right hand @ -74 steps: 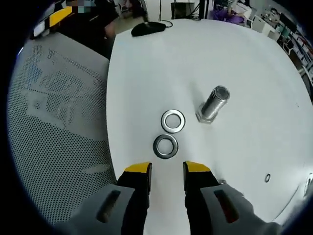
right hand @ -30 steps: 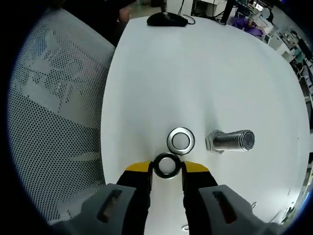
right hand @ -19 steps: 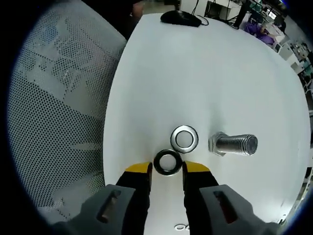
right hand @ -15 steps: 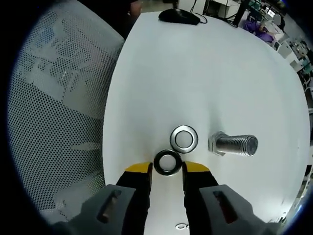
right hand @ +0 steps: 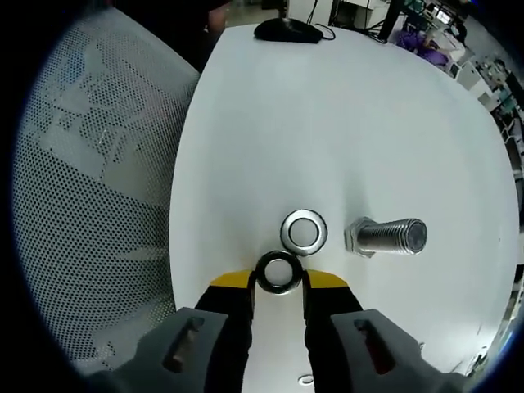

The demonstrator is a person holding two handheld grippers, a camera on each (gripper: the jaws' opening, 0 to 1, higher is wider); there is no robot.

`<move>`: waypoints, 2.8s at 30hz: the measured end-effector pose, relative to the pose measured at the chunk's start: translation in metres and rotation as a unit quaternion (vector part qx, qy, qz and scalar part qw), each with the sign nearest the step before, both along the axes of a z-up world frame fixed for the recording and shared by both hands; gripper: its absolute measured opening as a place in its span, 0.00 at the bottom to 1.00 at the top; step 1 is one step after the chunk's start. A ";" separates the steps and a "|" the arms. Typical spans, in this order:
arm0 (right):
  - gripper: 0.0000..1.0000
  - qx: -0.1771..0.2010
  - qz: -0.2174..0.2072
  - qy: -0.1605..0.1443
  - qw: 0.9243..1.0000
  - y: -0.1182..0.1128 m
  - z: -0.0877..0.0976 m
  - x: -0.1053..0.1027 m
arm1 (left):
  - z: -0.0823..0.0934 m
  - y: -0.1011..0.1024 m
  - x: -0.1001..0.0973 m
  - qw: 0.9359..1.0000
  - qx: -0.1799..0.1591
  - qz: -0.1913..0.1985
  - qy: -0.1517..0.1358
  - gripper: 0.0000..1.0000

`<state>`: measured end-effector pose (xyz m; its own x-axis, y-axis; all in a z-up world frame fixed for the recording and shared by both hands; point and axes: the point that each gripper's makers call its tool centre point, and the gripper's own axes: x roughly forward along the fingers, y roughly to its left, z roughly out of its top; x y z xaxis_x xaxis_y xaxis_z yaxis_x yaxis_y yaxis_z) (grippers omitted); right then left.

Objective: Place the washer onto the threaded stud by aligning its center hole with the stud, sliding it down to the base, and recovering from edge contact or off-axis alignment until the washer reaches the visible bottom stop.

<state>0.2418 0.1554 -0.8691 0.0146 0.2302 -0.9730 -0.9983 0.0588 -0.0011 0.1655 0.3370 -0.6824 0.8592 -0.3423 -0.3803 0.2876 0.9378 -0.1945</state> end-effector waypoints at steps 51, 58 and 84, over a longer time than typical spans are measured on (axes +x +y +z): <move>0.23 0.033 -0.034 -0.036 0.998 0.013 0.081 0.053 | 0.001 -0.001 0.000 1.000 -0.003 -0.001 -0.002 0.05; 0.23 0.030 -0.041 -0.051 0.997 0.018 0.076 0.061 | 0.001 -0.001 -0.001 1.000 -0.002 -0.003 -0.001 0.05; 0.23 -0.012 -0.032 -0.020 0.999 0.020 0.039 0.066 | 0.001 -0.001 0.000 1.000 -0.005 -0.002 -0.001 0.04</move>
<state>0.3075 0.1749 -0.8297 0.0680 0.2044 -0.9765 -0.9915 0.1227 -0.0433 0.1654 0.3363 -0.6818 0.8588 -0.3496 -0.3744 0.2919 0.9346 -0.2030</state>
